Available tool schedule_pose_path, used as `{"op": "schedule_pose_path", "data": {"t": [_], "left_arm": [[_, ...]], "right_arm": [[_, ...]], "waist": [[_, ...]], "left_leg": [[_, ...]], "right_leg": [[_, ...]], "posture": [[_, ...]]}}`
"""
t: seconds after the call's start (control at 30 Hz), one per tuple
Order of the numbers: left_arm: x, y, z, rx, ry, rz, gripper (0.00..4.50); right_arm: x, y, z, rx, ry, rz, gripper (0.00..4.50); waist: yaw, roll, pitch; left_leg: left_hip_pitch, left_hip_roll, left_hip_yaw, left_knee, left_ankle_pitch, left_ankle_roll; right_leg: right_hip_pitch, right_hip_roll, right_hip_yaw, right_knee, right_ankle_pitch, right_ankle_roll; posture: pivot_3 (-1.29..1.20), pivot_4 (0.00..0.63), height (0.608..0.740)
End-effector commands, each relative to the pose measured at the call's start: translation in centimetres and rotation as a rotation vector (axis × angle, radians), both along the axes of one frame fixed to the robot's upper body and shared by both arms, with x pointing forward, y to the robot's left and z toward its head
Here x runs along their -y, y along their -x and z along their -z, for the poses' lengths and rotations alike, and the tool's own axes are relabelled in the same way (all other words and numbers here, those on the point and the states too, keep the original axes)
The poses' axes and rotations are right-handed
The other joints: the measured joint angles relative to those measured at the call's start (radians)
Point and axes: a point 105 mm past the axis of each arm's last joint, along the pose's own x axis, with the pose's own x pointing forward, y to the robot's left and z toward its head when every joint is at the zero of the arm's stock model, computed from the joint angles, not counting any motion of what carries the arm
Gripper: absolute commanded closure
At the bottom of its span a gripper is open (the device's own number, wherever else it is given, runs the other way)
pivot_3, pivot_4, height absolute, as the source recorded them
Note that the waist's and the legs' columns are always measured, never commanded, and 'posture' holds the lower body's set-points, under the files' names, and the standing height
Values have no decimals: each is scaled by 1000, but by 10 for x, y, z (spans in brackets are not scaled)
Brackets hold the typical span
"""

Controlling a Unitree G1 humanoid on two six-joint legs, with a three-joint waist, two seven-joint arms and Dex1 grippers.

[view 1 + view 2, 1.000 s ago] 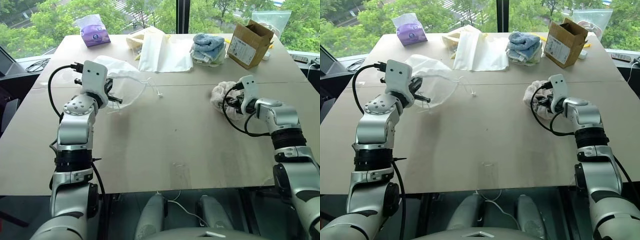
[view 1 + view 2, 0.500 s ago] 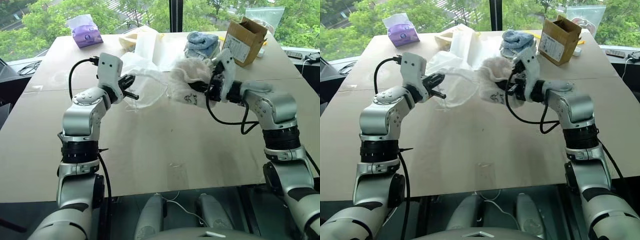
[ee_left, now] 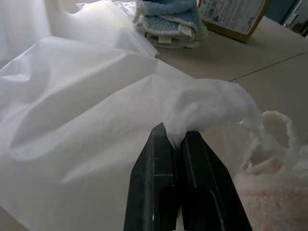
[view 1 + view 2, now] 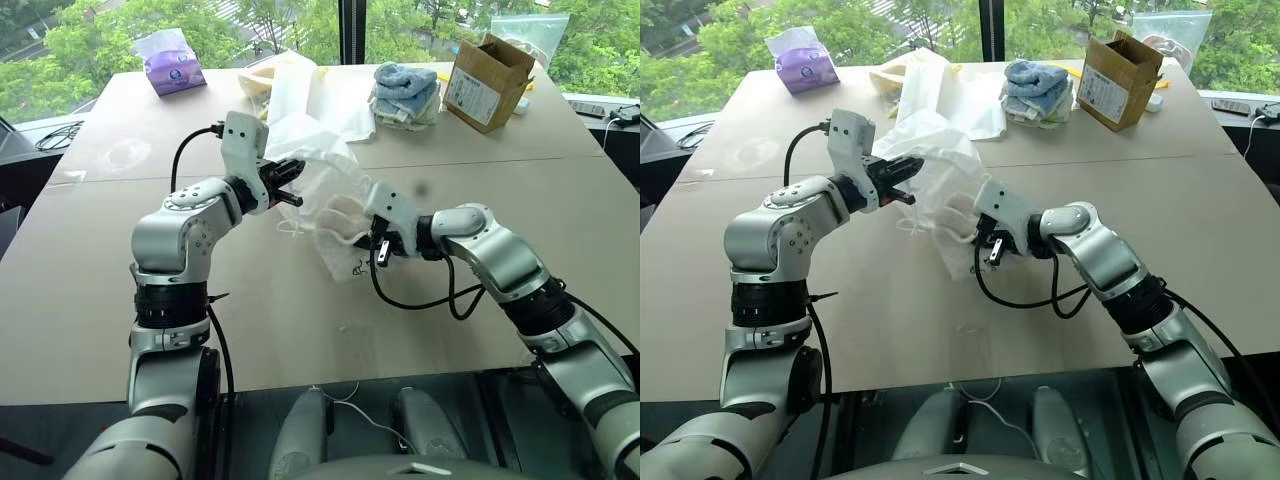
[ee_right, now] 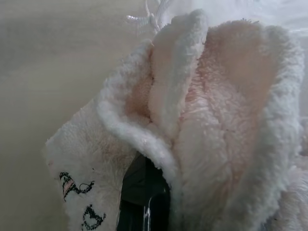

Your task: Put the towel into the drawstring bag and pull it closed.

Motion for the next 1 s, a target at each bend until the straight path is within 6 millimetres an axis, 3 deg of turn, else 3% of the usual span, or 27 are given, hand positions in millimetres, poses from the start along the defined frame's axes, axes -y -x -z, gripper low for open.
{"op": "schedule_pose_path", "data": {"t": [0.03,0.23,0.33,0.47,0.57,0.7,0.77,0.87,1.0], "left_arm": [[12,11,-16,47,15,67,4500],[16,23,2,-9,-19,135,4500],[23,29,4,-24,-9,188,4500],[29,35,6,-35,-17,240,4500],[35,38,6,-41,-4,271,4500],[44,44,-1,-51,82,312,4500],[44,43,-1,-56,93,300,4500],[45,45,2,-51,61,310,4500],[49,50,3,-61,93,337,4500]], "right_arm": [[-8,-17,-25,47,-149,132,4469],[-8,-40,-35,-116,-474,401,4469],[-6,-47,-30,-195,-584,526,4469],[-15,-50,-38,-317,-788,566,4469],[-24,-49,-30,-297,-713,557,4469],[-38,-32,-12,43,-353,340,4469],[-40,-24,-6,153,-265,233,4469],[-41,-18,-10,238,-265,147,4469],[-31,-33,-28,124,-493,277,4469]], "waist": [[0,0,0],[2,0,0],[3,0,0],[2,0,0],[1,0,0],[-6,0,0],[-8,0,0],[-8,0,0],[-14,0,0]], "left_leg": [[0,1,0,0,0,0],[0,0,0,0,0,0],[0,1,0,-1,0,0],[0,0,0,-1,0,0],[1,0,1,-1,0,0],[1,-2,2,-2,0,0],[1,-2,2,-3,0,0],[1,-2,2,-2,0,0],[1,1,2,-2,0,0]], "right_leg": [[0,0,0,0,0,0],[0,0,0,0,0,0],[0,0,0,0,0,0],[0,0,0,0,0,0],[0,0,1,0,0,0],[-2,0,3,1,0,0],[-2,0,2,0,0,0],[-1,0,2,0,0,0],[0,1,2,0,0,0]], "posture": [[0,150,740],[0,150,740],[0,150,740],[0,150,740],[0,150,740],[0,150,740],[0,150,740],[0,150,740],[0,150,740]]}}
